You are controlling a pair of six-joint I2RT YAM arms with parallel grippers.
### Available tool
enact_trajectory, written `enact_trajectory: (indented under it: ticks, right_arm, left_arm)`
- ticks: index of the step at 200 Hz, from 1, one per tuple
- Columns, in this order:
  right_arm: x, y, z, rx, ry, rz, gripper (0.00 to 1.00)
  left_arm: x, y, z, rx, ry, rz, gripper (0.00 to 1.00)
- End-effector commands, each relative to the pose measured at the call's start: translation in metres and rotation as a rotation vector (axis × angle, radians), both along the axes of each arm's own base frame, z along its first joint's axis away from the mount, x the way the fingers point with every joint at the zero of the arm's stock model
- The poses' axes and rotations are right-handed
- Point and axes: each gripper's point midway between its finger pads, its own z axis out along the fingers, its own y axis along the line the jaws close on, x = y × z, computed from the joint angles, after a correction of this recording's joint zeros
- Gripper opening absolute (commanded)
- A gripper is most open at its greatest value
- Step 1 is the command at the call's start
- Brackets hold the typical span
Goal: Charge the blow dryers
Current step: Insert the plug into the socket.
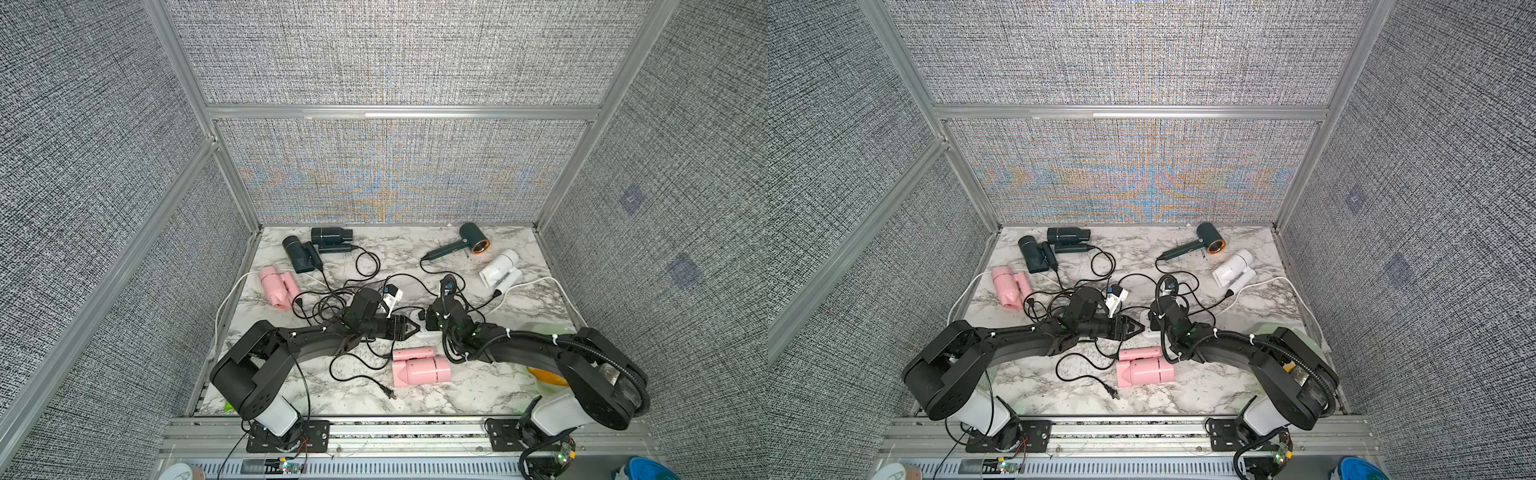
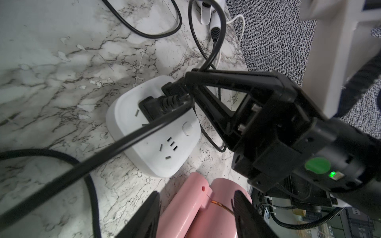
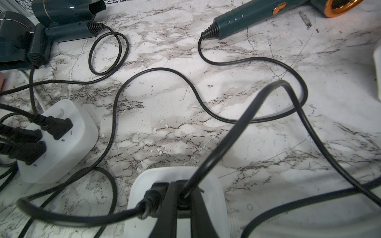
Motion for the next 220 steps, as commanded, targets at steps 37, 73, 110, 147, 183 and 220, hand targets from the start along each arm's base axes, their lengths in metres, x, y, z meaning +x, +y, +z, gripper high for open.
enact_trajectory:
  ticks: [37,73,110,147,183,220]
  right_arm:
    - [-0.014,-0.009,-0.02,-0.041,0.042,-0.028,0.02]
    - [-0.017,-0.006,-0.027,-0.055,0.066,-0.013,0.02]
    - [-0.02,-0.009,-0.034,-0.092,0.081,-0.024,0.02]
    - [-0.023,-0.011,-0.038,-0.112,0.083,-0.033,0.02]
    - [-0.024,-0.009,-0.043,-0.132,0.092,-0.027,0.02]
    - [-0.024,-0.017,-0.042,-0.137,0.09,-0.074,0.02]
  left_arm:
    - [0.002,-0.004,-0.001,-0.023,-0.01,0.001,0.57]
    - [0.003,-0.003,-0.006,-0.012,-0.01,0.008,0.56]
    - [0.001,-0.004,-0.009,-0.012,-0.004,0.007,0.55]
    - [0.002,-0.004,-0.009,-0.01,-0.004,0.005,0.54]
    - [0.002,-0.004,-0.011,-0.007,0.0,0.008,0.54]
    - [0.003,-0.005,-0.009,-0.008,-0.002,0.009,0.54]
